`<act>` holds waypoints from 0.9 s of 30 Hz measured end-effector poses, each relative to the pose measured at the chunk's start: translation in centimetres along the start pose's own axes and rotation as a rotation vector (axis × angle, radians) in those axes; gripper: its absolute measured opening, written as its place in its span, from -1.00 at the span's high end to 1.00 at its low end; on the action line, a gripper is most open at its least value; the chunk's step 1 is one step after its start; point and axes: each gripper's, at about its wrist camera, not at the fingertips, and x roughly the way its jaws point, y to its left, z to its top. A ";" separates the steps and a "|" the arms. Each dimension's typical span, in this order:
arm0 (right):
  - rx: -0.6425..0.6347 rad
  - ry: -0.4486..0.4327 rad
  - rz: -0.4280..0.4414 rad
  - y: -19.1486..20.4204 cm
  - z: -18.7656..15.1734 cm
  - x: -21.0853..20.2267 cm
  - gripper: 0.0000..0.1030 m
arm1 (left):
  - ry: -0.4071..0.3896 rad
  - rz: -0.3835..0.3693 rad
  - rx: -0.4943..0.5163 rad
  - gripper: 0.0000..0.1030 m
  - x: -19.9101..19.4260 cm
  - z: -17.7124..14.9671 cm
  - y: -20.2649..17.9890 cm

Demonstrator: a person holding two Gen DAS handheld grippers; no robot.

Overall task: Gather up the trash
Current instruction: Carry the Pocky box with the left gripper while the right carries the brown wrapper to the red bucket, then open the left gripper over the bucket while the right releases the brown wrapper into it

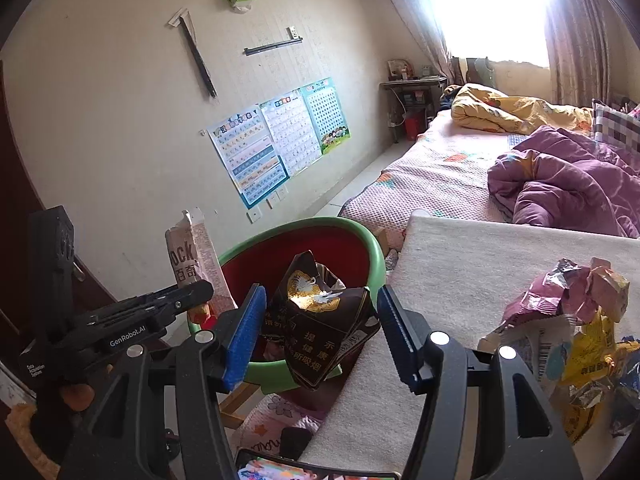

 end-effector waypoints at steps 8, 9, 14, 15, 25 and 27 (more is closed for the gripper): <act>0.008 0.016 0.000 0.4 0.1 1.3 -0.10 | 0.010 -0.006 0.001 0.47 0.6 0.2 0.3; 0.008 0.016 -0.001 0.5 0.2 1.5 -0.10 | 0.010 -0.008 0.002 0.47 0.7 0.3 0.3; 0.002 0.021 -0.011 0.8 0.2 2.0 -0.10 | 0.022 -0.014 0.012 0.47 1.6 0.3 0.3; 0.000 0.021 -0.014 0.9 0.2 2.0 -0.10 | 0.024 -0.016 0.014 0.47 1.7 0.3 0.2; 0.013 0.036 -0.008 0.6 0.7 3.3 -0.10 | 0.049 -0.032 0.034 0.47 2.9 0.6 0.4; 0.014 0.039 -0.001 0.7 0.9 3.6 -0.10 | 0.055 -0.030 0.035 0.47 3.2 0.6 0.5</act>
